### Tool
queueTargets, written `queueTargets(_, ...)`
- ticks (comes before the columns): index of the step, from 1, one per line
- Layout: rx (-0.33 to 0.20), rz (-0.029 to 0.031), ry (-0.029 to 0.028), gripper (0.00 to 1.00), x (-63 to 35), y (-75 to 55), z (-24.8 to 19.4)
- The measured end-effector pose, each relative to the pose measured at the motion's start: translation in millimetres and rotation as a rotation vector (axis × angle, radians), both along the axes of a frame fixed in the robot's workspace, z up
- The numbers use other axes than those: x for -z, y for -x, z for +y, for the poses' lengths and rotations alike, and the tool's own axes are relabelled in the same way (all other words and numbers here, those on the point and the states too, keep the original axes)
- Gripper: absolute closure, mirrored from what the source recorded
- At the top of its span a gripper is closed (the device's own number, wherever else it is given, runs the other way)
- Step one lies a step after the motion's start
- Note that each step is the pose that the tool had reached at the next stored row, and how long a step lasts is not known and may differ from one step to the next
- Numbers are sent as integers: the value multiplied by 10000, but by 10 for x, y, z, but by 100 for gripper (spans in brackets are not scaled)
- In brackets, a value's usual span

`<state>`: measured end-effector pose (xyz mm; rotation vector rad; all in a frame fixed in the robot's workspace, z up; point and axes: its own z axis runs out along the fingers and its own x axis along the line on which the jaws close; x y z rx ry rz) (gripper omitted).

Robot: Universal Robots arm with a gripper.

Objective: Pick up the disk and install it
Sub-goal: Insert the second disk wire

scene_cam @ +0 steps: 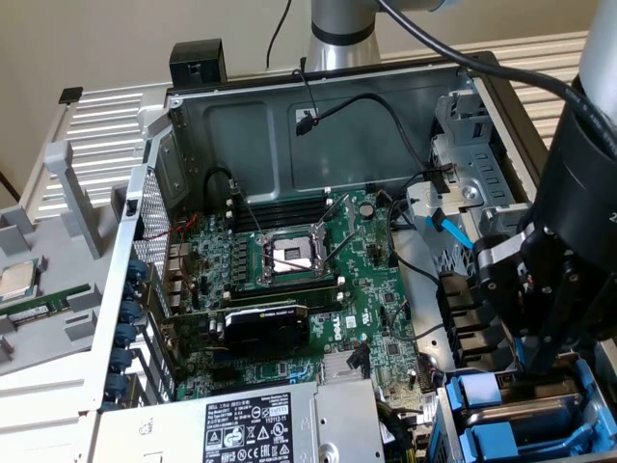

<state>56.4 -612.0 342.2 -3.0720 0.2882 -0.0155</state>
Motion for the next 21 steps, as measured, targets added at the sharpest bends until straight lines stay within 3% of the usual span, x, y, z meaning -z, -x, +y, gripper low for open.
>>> queueTargets(11, -16, -7, -4, 89, 1, 1, 1)
queueTargets(21, -16, -7, 1, 89, -366, 1, 12)
